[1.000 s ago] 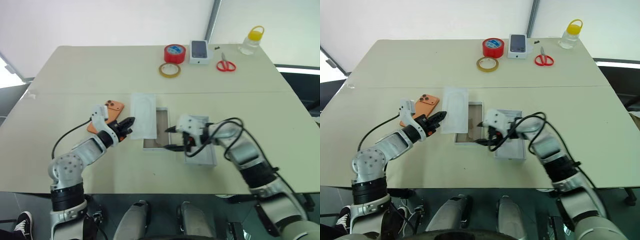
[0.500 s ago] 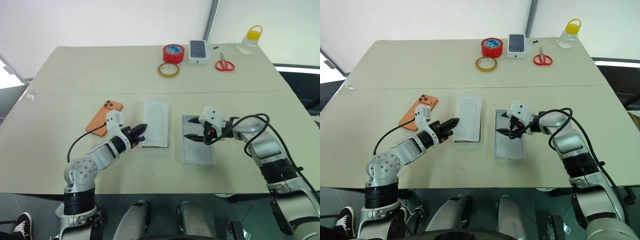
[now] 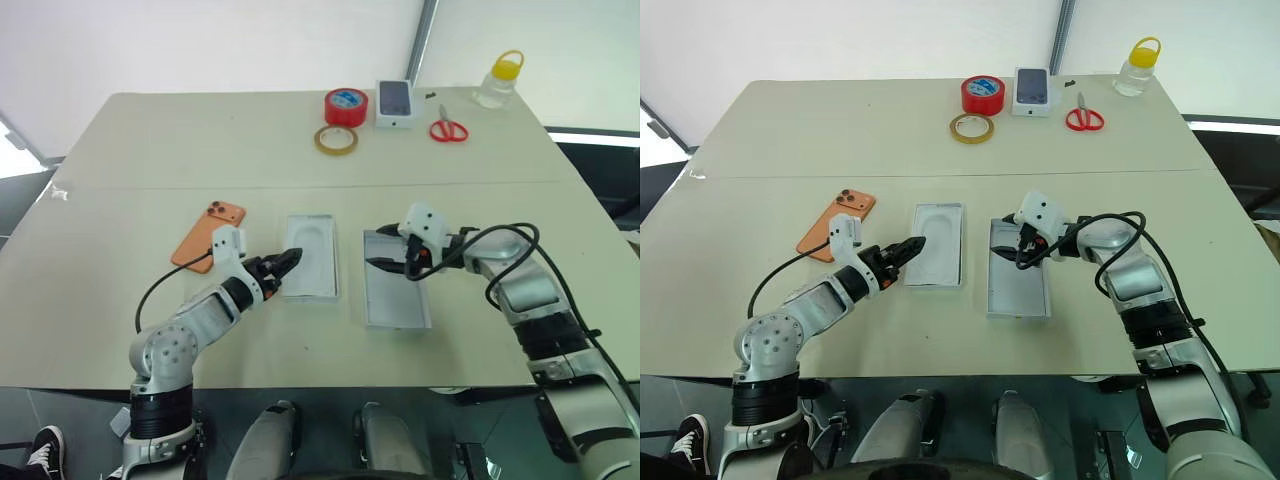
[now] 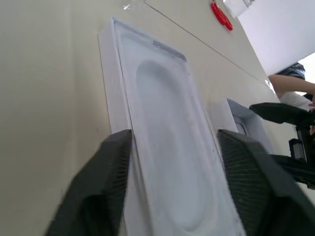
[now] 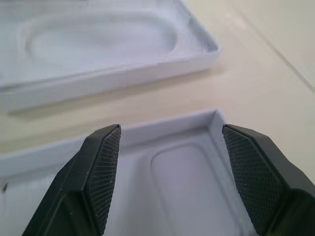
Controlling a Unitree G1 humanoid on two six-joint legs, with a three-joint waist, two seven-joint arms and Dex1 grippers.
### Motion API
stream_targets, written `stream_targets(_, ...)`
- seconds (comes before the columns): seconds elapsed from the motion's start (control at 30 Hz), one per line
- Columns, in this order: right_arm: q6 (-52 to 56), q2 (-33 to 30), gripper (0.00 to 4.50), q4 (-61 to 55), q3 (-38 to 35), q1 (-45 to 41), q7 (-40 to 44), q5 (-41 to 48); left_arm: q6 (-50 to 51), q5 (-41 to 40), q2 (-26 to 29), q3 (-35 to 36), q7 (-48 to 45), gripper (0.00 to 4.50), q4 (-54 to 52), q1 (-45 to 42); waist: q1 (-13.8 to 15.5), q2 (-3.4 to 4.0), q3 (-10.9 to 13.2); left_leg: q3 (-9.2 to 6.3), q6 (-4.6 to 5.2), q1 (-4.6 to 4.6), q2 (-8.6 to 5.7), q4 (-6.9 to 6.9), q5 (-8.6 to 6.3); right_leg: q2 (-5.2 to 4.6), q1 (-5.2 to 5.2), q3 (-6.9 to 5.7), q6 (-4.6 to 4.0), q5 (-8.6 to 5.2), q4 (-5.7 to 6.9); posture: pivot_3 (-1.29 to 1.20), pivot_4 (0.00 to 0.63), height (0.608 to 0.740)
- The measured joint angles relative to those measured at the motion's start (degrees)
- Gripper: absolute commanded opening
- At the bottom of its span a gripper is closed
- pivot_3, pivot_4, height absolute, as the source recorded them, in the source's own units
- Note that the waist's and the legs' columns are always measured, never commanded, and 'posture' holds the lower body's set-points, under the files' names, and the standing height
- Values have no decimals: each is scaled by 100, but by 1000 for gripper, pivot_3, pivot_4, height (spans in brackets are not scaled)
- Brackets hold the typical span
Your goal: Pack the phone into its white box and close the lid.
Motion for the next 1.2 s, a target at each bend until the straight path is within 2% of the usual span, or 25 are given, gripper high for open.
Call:
stream_targets(0.03,106,67,3466,6,-46,-33,-32,72,-4,21,65,0,-12,3477,-35,-1,-1,0,0,0,-2,0,0,0,1,0,0,1,0,0,0,0,150,740)
stream_targets(0.13,467,324,2572,17,-190,-123,-134,318,6,-23,208,66,-30,3533,-245,4,-8,-1,1,0,-2,0,0,0,1,0,-1,2,0,0,0,0,150,740)
stream_targets(0.23,656,574,1016,-115,-179,-162,-199,430,-16,-66,405,60,-162,3533,-544,-2,-4,1,0,-1,-2,0,1,-4,1,1,-3,1,0,0,1,0,150,740)
stream_targets(0.3,761,720,54,-293,-56,-162,-259,420,-144,86,753,41,-383,3533,-695,38,-24,1,0,0,-4,0,1,-6,2,2,-6,2,-1,0,2,0,150,740)
stream_targets(0.47,858,999,54,-668,665,-154,-457,53,-785,791,1766,-32,-1260,3533,-863,444,-20,5,1,0,-7,0,2,-13,4,2,-10,3,-3,0,1,0,150,740)
stream_targets(0.7,890,1324,54,-561,1338,-314,-705,-495,-2116,1738,2545,85,-2470,3533,-701,1152,1,11,5,-2,10,0,0,-21,-6,-3,-20,2,-8,1,-2,0,150,740)
stream_targets(1.0,652,1395,54,-3,1869,-650,-722,-1169,-2586,2271,2377,41,-2629,3533,-428,1235,-27,10,5,-2,6,0,4,-35,-3,1,-38,2,-12,5,0,0,150,740)
stream_targets(1.2,433,1570,54,409,1849,-840,-833,-1305,-2579,2309,2252,31,-2600,3533,-437,1233,-30,9,5,-3,4,1,8,-39,-2,5,-42,2,-14,6,1,0,150,740)
